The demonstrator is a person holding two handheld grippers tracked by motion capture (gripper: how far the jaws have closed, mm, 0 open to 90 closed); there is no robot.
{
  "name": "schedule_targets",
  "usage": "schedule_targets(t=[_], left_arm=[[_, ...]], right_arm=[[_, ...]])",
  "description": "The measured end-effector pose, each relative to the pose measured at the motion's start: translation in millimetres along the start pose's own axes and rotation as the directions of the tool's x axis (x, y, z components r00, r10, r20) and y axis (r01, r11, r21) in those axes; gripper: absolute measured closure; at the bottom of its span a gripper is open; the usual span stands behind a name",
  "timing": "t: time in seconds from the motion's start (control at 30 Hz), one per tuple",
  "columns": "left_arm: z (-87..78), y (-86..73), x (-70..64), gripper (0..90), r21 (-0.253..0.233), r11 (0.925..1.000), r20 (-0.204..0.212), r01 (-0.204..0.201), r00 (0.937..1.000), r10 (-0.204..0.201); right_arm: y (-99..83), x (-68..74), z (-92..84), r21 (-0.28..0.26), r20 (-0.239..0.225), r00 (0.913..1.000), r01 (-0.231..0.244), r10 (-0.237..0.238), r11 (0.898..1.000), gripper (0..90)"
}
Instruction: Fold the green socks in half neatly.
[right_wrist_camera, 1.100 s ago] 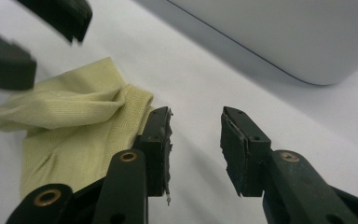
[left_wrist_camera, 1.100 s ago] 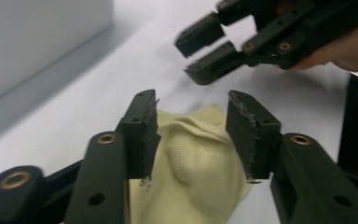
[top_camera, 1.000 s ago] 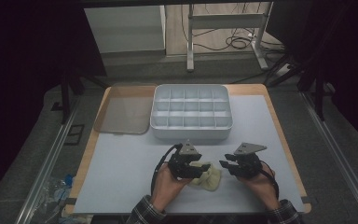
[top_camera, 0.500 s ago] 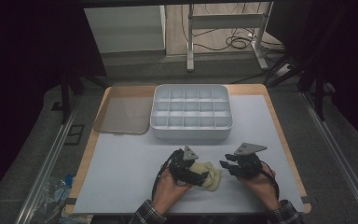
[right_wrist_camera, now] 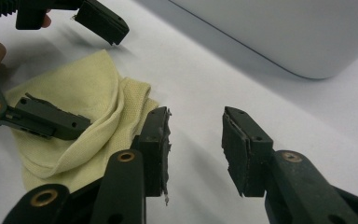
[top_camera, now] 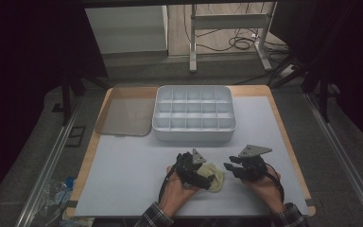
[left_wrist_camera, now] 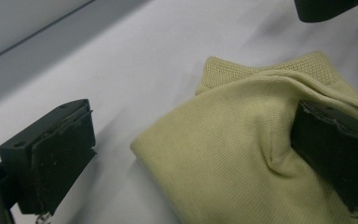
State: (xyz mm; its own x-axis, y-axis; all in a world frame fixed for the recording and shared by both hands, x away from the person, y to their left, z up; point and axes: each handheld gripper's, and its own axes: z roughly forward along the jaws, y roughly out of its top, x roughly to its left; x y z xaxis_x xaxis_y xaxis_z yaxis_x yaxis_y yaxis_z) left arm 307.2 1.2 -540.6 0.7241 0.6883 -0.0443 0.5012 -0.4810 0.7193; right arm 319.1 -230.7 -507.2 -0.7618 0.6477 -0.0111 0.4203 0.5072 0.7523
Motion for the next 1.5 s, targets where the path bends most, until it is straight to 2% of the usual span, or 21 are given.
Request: schedule_targets(t=[0.17, 0.27, 0.43, 0.6, 0.73, 0.93, 1.07, 1.13, 1.27, 1.33, 1.5], left_arm=[[-6.2, 1.3, 1.8, 1.8, -0.002, 1.0000, 0.020, -0.003, 0.9998, 0.003], [-15.8, 3.0, 4.4, 2.5, -0.006, 1.0000, 0.019, -0.008, 0.9998, 0.008], [-32.8, -1.0, 14.4, 3.9, -0.026, 0.9996, 0.008, 0.012, 0.9999, -0.012], [-43.4, -11.0, 25.7, 7.6, -0.030, 0.9988, -0.013, 0.038, 0.9992, -0.039], [-48.0, -19.0, 31.6, 11.4, -0.036, 0.9979, -0.011, 0.054, 0.9984, -0.055], [-49.1, -27.4, 32.0, 18.2, -0.039, 0.9977, -0.003, 0.056, 0.9984, -0.057], [-48.9, -27.7, 31.1, 25.2, -0.052, 0.9961, 0.012, 0.071, 0.9975, -0.070], [-49.2, -26.8, 30.6, 32.5, -0.063, 0.9955, 0.019, 0.071, 0.9973, -0.070], [-47.9, -24.5, 29.7, 43.3, -0.081, 0.9935, 0.045, 0.081, 0.9960, -0.077], [-45.9, -23.0, 28.3, 47.6, -0.078, 0.9939, 0.058, 0.078, 0.9956, -0.073], [-38.3, -19.6, 23.9, 52.8, -0.060, 0.9958, 0.070, 0.069, 0.9954, -0.065]], right_arm=[[-0.1, -0.2, -0.5, -0.001, 0.000, 1.0000, 0.001, -0.001, 1.000, 61.4], [0.4, -0.2, -1.7, -0.007, 0.000, 1.0000, -0.002, 0.002, 1.000, 61.4], [1.9, 1.1, -3.1, -0.016, -0.010, 0.9999, -0.005, 0.005, 1.000, 61.5], [6.0, 5.5, -2.2, -0.025, -0.049, 0.9988, -0.008, 0.007, 1.000, 64.9], [11.1, 11.9, 1.0, -0.025, -0.081, 0.9967, -0.001, -0.001, 1.000, 73.1], [19.1, 24.4, 12.0, -0.029, -0.129, 0.9914, 0.018, -0.021, 0.999, 86.2], [26.0, 35.0, 22.4, -0.026, -0.150, 0.9874, 0.045, -0.048, 0.999, 88.6], [28.3, 39.1, 28.0, -0.019, -0.155, 0.9858, 0.063, -0.065, 0.998, 89.1], [28.2, 43.4, 38.2, 0.006, -0.137, 0.9871, 0.085, -0.084, 0.996, 89.3], [25.7, 42.4, 42.5, 0.016, -0.130, 0.9884, 0.082, -0.079, 0.997, 89.4], [19.2, 39.9, 46.6, 0.023, -0.113, 0.9911, 0.073, -0.070, 0.997, 89.7]])
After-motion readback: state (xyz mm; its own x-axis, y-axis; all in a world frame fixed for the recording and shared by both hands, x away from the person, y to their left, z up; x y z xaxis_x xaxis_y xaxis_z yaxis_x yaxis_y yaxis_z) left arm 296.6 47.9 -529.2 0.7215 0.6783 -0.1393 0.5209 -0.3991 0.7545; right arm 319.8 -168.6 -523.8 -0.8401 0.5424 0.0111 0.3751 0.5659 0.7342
